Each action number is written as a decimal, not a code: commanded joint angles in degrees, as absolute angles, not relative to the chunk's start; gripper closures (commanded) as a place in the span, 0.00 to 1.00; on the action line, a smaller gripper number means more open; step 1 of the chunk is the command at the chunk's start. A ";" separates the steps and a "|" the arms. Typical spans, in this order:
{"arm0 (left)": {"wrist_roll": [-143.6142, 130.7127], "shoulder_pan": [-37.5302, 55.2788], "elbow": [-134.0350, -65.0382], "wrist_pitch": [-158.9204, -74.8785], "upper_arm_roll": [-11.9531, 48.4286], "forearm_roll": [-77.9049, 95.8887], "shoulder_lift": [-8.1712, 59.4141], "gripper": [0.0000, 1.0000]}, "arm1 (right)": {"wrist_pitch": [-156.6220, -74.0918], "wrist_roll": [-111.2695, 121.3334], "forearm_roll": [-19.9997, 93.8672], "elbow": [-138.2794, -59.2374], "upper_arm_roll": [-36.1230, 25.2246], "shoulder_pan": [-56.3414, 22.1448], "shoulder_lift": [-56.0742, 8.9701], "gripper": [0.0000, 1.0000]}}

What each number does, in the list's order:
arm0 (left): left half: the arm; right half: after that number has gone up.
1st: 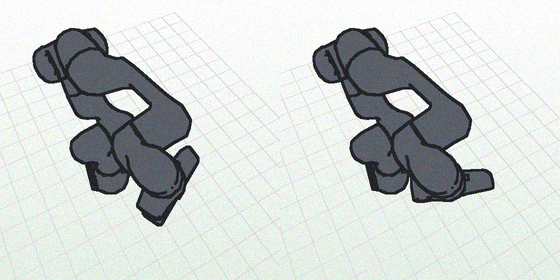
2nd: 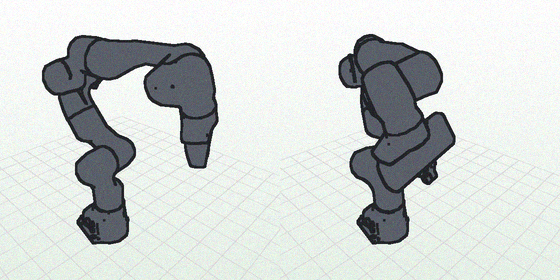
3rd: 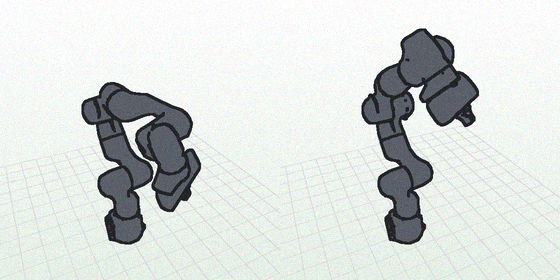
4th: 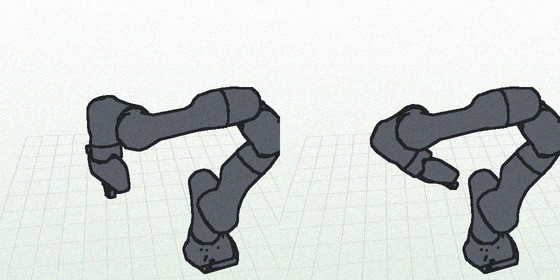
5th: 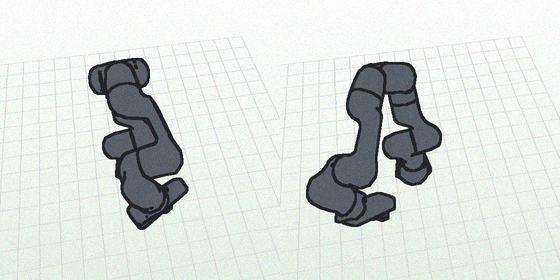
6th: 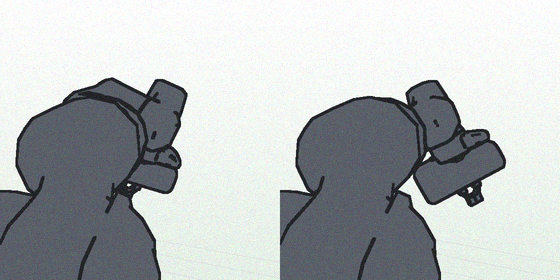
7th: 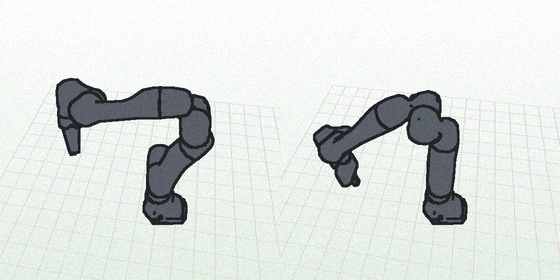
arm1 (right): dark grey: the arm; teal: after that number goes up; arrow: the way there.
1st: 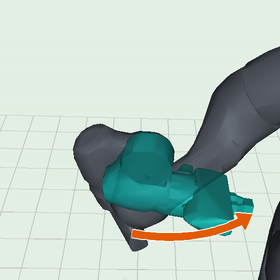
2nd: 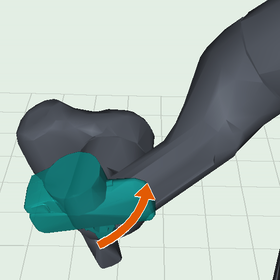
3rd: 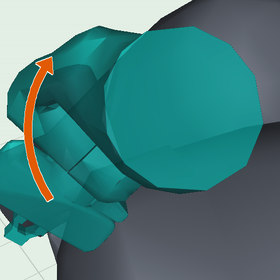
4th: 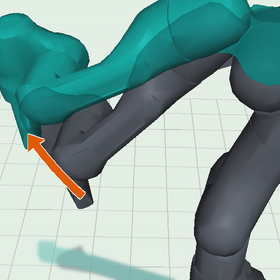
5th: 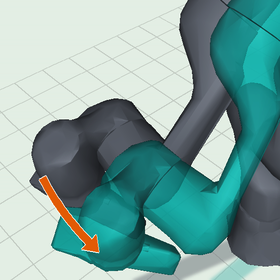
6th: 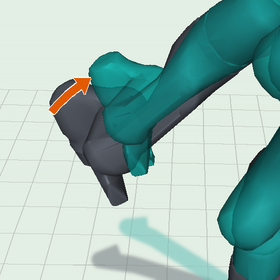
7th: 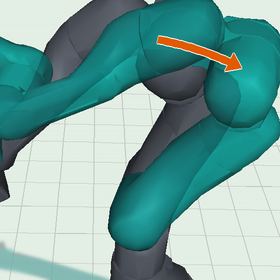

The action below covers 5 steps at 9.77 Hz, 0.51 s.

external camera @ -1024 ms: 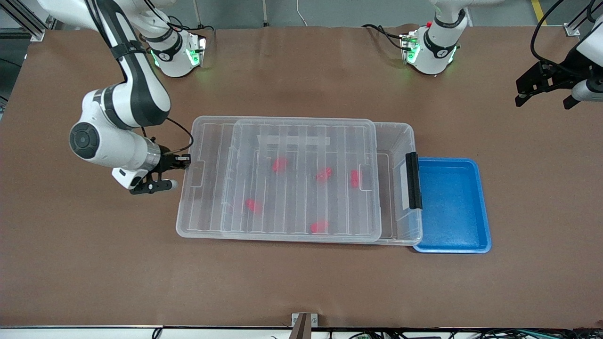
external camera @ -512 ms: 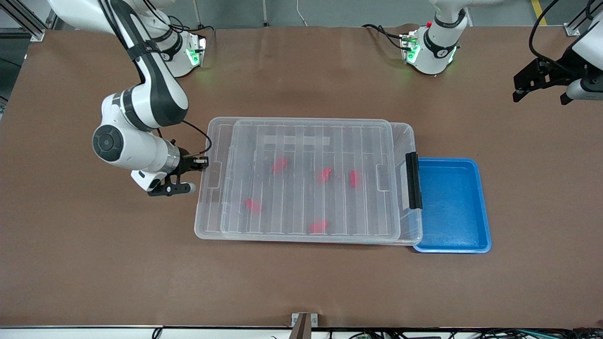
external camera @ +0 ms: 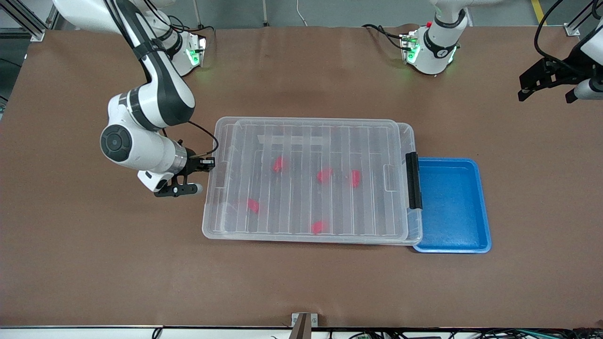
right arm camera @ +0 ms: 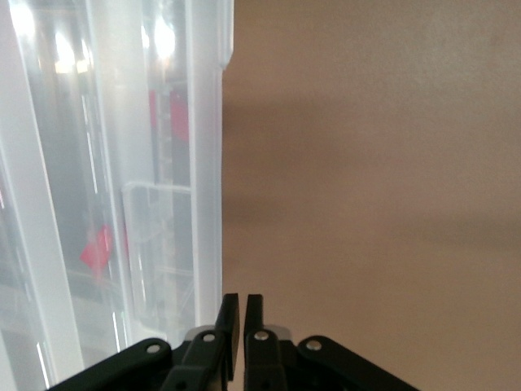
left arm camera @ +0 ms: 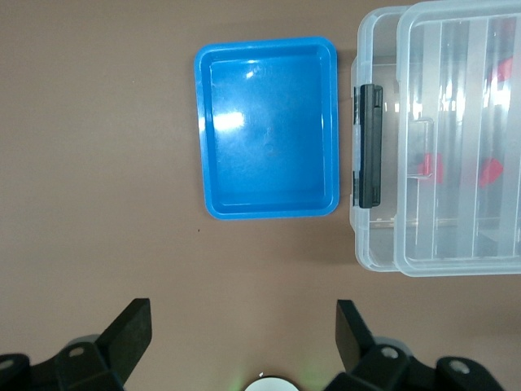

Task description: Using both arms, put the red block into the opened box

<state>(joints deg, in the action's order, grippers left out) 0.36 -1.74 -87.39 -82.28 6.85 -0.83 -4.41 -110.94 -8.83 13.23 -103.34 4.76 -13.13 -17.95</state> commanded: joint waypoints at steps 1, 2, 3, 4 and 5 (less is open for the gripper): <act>1.49 -2.02 -89.12 -81.47 6.68 -0.17 -4.57 0.00 | -100.77 -9.40 10.22 -97.58 3.61 -10.21 -16.02 0.22; 1.49 -2.02 -89.12 -81.21 6.68 -0.18 -4.66 0.00 | -98.03 -9.58 7.15 -96.86 2.82 -8.28 -11.65 0.00; 1.58 -1.93 -89.12 -80.95 6.68 -0.26 -4.83 0.00 | -96.26 -9.58 6.51 -96.94 2.55 -4.78 -6.90 0.00; 1.50 -1.93 -89.12 -80.95 6.77 -0.26 -4.83 0.00 | -94.76 -9.49 6.50 -96.94 2.46 -1.00 -2.16 0.00; 1.32 -1.85 -89.12 -80.95 6.77 -0.09 -4.75 0.00 | -93.79 -9.14 6.16 -96.94 2.37 1.56 1.54 0.00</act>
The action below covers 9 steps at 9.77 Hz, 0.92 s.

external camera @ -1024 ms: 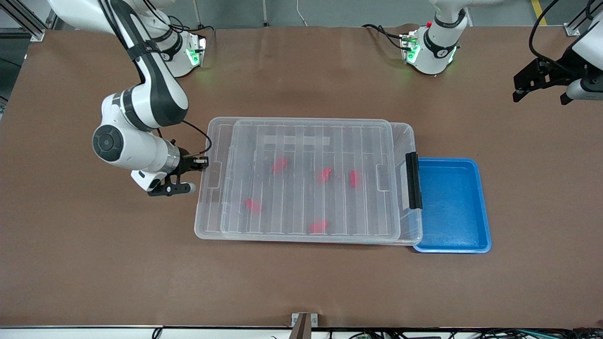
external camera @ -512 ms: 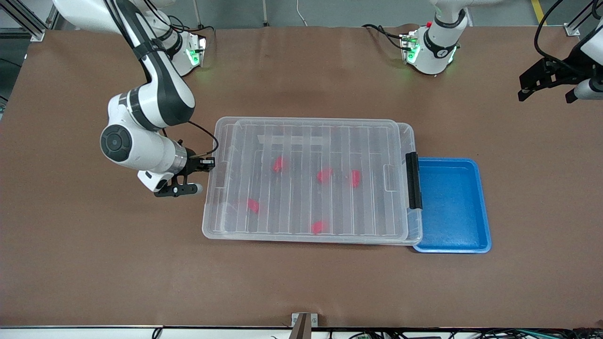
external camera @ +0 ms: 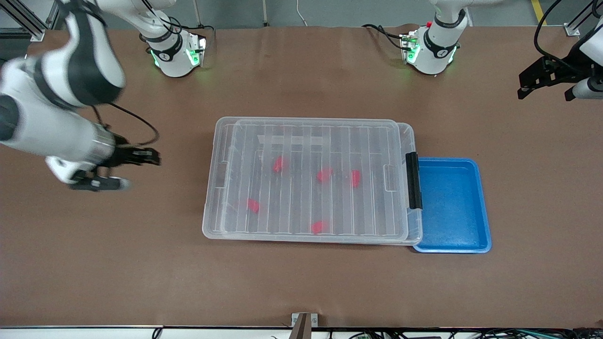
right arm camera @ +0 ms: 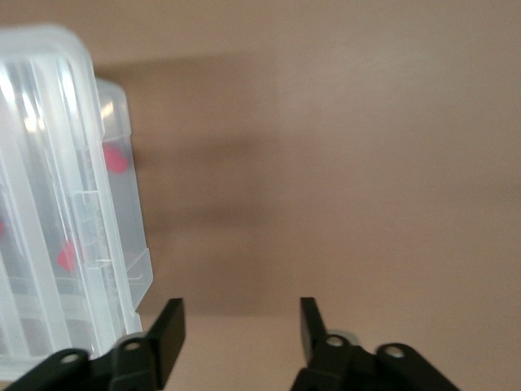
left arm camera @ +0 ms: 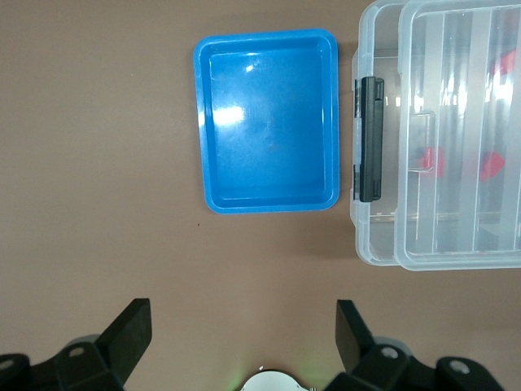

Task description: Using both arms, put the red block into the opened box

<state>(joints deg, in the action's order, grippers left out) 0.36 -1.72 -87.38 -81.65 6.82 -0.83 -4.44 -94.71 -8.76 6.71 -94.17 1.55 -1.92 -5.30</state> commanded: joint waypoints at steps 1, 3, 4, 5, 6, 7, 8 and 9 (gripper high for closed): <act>1.23 -1.85 -89.03 -80.95 6.77 0.00 -4.75 0.00 | -91.43 -9.05 4.41 -96.51 1.85 2.97 3.76 0.00; 1.58 -2.02 -88.34 -80.95 6.68 0.00 -4.75 0.00 | -85.46 -8.70 1.85 -90.74 -1.83 2.81 4.66 0.00; 1.58 -2.20 -88.24 -80.95 6.68 0.00 -4.83 0.00 | -84.04 -6.53 1.58 -88.79 -2.11 2.90 4.48 0.00; 1.58 -2.37 -88.16 -80.95 6.68 0.00 -4.83 0.00 | -83.94 -3.81 1.15 -88.68 -2.37 3.16 4.48 0.00; 1.67 -2.37 -88.07 -80.95 6.68 -0.09 -4.83 0.00 | -84.02 -3.00 1.06 -88.33 -2.90 3.16 4.40 0.00; 1.58 -2.37 -88.15 -80.95 6.68 -0.09 -4.83 0.00 | -83.59 -2.99 1.14 -88.42 -3.16 3.34 4.39 0.00; 1.58 -2.37 -88.15 -81.03 6.68 -0.09 -4.66 0.00 | -82.28 -2.90 1.23 -88.42 -3.77 3.51 4.39 0.00; 1.50 -2.29 -88.24 -81.04 6.68 -0.09 -4.57 0.00 | -82.27 -2.38 1.23 -88.42 -3.87 3.95 4.39 0.00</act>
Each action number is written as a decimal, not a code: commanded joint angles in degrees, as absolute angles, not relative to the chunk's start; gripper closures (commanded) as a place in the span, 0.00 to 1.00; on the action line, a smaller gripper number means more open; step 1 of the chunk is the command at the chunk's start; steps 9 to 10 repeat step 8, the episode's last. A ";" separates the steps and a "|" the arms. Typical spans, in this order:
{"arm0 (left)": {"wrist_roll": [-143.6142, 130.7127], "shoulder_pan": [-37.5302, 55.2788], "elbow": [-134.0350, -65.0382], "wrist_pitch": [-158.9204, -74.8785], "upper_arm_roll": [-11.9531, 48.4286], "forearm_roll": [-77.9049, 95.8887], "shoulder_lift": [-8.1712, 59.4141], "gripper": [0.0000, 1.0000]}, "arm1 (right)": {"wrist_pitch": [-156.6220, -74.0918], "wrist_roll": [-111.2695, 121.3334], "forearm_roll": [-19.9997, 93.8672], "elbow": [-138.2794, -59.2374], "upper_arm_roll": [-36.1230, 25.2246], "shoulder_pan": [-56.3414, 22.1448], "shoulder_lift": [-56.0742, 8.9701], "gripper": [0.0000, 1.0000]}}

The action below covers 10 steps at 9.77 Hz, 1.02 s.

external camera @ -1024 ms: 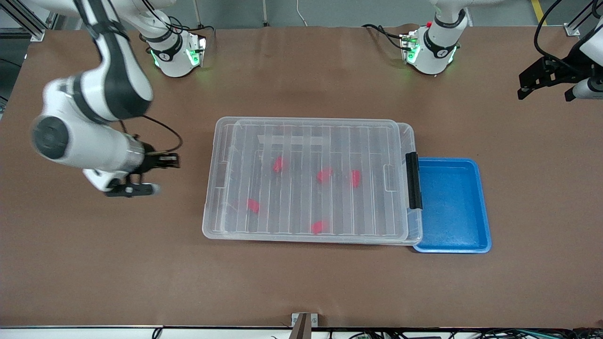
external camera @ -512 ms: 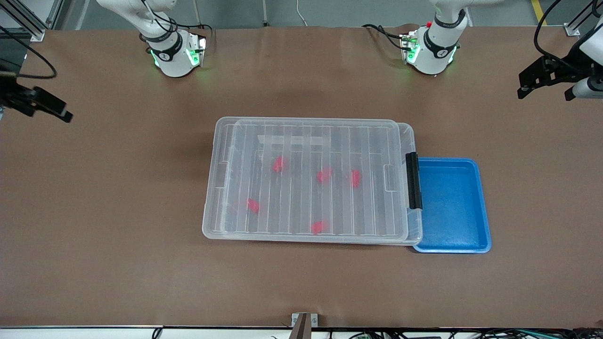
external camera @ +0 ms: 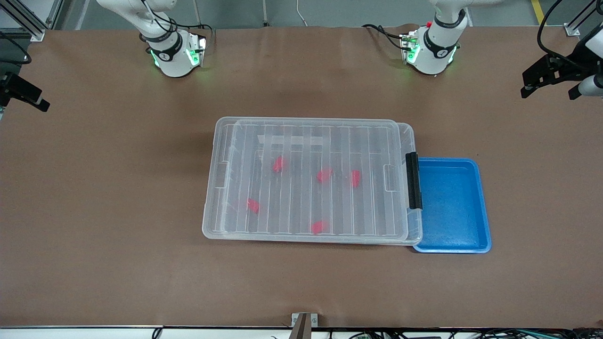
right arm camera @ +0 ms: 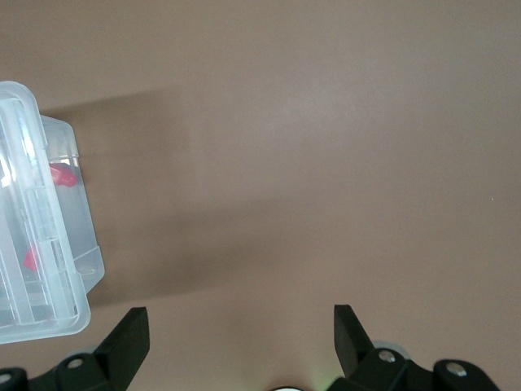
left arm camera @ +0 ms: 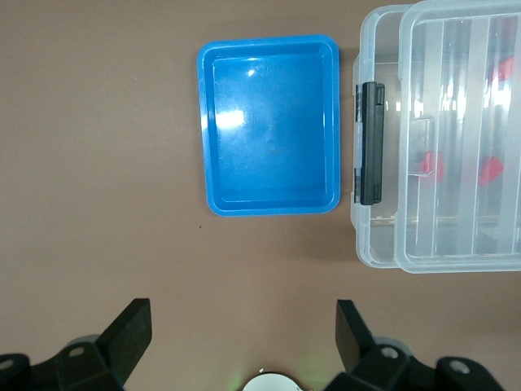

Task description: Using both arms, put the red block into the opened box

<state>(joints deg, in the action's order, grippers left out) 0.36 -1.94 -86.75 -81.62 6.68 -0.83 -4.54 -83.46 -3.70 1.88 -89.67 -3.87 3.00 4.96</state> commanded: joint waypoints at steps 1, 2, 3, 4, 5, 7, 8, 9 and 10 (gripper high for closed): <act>1.49 -2.29 -88.16 -81.04 6.77 -0.09 -4.57 0.00 | -82.53 -1.24 1.23 -88.33 -3.87 4.13 4.31 0.00; 1.49 -2.29 -88.15 -81.04 6.68 -0.26 -4.57 0.00 | -82.53 -0.80 1.23 -88.33 -3.87 4.13 4.31 0.00; 1.49 -2.29 -88.15 -81.12 6.77 -0.70 -4.57 0.00 | -82.44 -0.44 1.32 -88.07 -3.87 4.04 4.31 0.00; 1.49 -2.37 -88.15 -81.12 6.68 -0.70 -4.48 0.00 | -82.18 -0.09 1.14 -86.15 -3.78 4.04 4.13 0.00; 1.49 -2.37 -88.07 -81.38 6.68 -0.88 -4.40 0.00 | -81.92 0.09 0.45 -85.44 -3.69 3.87 4.04 0.00; 1.23 -2.37 -86.93 -81.21 6.68 -0.88 -4.22 0.00 | -82.61 3.86 -0.88 -85.87 -3.69 4.13 3.96 0.00; 1.23 -2.37 -86.40 -81.04 6.59 -0.97 -4.22 0.00 | -83.31 3.52 -0.88 -85.96 -3.69 4.22 3.17 0.00; 1.23 -2.37 -86.40 -81.04 6.59 -0.97 -4.22 0.00 | -83.31 3.52 -0.88 -85.96 -3.69 4.22 3.17 0.00; 1.23 -2.37 -86.40 -81.04 6.59 -0.97 -4.22 0.00 | -83.31 3.52 -0.88 -85.96 -3.69 4.22 3.17 0.00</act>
